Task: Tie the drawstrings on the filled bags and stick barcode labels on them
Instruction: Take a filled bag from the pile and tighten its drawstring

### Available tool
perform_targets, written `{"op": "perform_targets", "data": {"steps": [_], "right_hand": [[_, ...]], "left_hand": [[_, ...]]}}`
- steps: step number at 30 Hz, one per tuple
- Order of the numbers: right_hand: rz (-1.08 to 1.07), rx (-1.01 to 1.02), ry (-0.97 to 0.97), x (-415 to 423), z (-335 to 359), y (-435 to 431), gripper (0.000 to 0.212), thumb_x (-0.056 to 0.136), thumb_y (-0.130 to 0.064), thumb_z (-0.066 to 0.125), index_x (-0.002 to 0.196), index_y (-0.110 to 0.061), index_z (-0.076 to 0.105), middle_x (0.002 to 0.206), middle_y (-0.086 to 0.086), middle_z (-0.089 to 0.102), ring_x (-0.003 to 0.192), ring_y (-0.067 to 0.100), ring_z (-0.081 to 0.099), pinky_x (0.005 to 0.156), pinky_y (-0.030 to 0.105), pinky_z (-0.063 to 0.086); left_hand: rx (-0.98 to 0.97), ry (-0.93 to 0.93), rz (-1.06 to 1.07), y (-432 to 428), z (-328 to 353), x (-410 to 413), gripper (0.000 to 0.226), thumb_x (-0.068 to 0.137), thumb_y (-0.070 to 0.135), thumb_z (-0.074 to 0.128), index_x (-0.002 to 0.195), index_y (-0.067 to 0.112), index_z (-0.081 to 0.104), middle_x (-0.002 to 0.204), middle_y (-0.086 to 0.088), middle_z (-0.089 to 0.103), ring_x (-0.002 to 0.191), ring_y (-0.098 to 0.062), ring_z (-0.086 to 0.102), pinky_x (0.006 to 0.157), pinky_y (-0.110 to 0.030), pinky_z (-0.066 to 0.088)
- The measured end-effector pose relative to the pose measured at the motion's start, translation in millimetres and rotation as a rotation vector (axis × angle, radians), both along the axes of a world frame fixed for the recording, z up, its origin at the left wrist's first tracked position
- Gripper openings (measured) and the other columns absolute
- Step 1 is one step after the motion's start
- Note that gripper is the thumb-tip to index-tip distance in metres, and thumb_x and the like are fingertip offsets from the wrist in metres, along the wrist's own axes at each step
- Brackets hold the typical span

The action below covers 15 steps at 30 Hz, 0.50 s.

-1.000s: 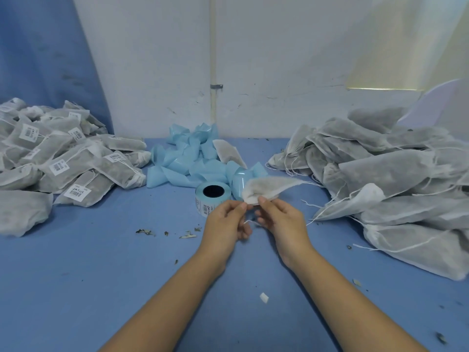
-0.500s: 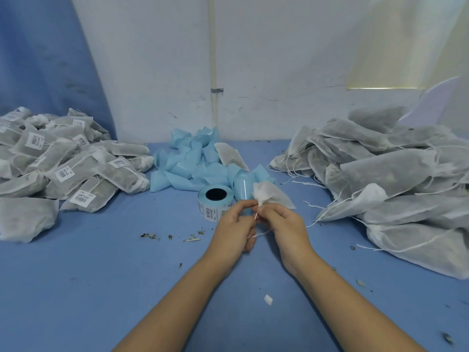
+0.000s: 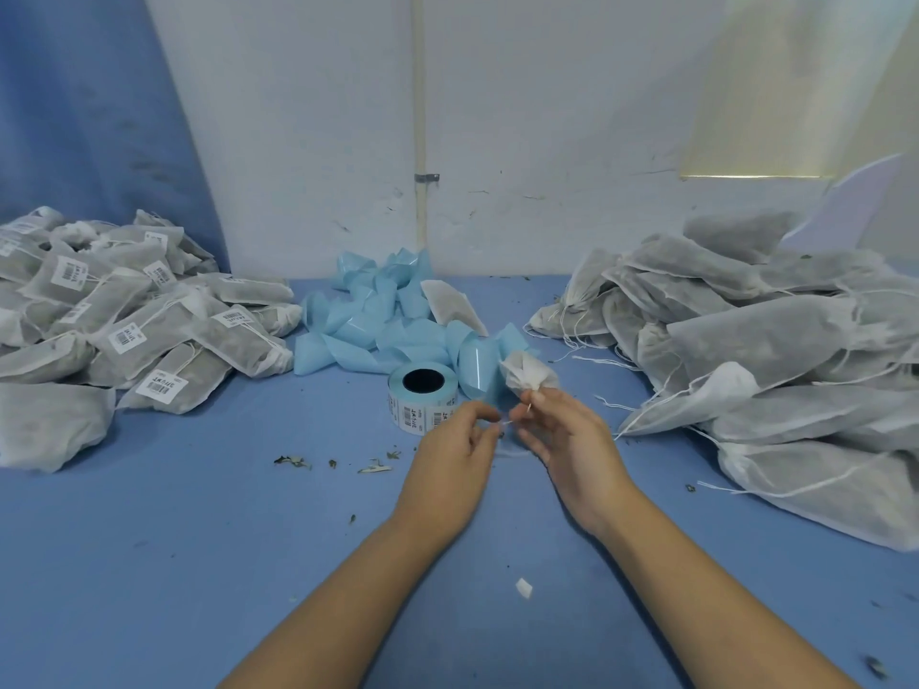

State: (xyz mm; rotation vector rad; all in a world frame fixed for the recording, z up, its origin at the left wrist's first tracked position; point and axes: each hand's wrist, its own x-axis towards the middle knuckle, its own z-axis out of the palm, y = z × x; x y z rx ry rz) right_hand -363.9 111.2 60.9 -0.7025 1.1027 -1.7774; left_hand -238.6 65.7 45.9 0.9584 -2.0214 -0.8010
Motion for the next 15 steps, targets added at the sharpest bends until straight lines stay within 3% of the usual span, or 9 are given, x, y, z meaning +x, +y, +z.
{"op": "perform_targets", "data": {"steps": [3,7,12,13,15], "right_hand": [[-0.141,0.066,0.350,-1.2,-2.1,-0.2,0.018,0.094,-0.007,0.051,0.079,-0.012,0.059,0.061,-0.004,0.056,0.058,0.009,0.046,0.055,0.012,0.038],[-0.273,0.162,1.013,-0.3,-8.0,3.6,0.016,0.094,-0.016,0.052,0.078,-0.016,0.055,0.070,-0.007,0.052,0.067,0.011,0.046,0.060,0.019,0.035],[-0.345,0.255,1.343,8.3,-8.8,5.5,0.014,0.096,-0.020,0.045,0.088,-0.014,0.054,0.090,-0.003,0.054,0.089,0.020,0.048,0.071,0.036,0.039],[-0.350,0.269,1.390,9.2,-8.3,6.5,0.014,0.097,-0.020,0.044,0.093,-0.014,0.056,0.097,-0.003,0.057,0.094,0.021,0.049,0.076,0.037,0.041],[-0.351,0.253,1.461,11.0,-8.4,9.7,0.016,0.096,-0.017,0.044,0.102,-0.016,0.059,0.107,-0.005,0.060,0.101,0.019,0.050,0.080,0.036,0.041]], "left_hand": [[-0.287,-0.287,0.133,-6.4,0.8,9.6,0.020,0.100,0.030,0.040,0.102,0.020,0.058,0.095,0.009,0.056,0.086,-0.011,0.054,0.071,-0.028,0.042],[-0.407,-0.327,0.182,-3.4,2.1,9.1,0.023,0.100,0.030,0.040,0.100,0.017,0.060,0.102,0.007,0.050,0.082,-0.012,0.052,0.060,-0.028,0.042],[-0.482,-0.252,0.093,4.8,3.1,4.1,0.017,0.098,0.020,0.049,0.099,0.014,0.064,0.132,0.010,0.053,0.093,-0.013,0.060,0.057,-0.024,0.039],[-0.482,-0.220,0.047,5.1,1.5,3.2,0.017,0.097,0.017,0.050,0.103,0.013,0.065,0.136,0.011,0.051,0.099,-0.010,0.060,0.062,-0.021,0.040],[-0.412,-0.110,-0.099,4.8,0.7,0.4,0.024,0.097,0.010,0.048,0.117,0.009,0.062,0.142,0.012,0.045,0.117,-0.001,0.050,0.084,-0.008,0.038]]}}
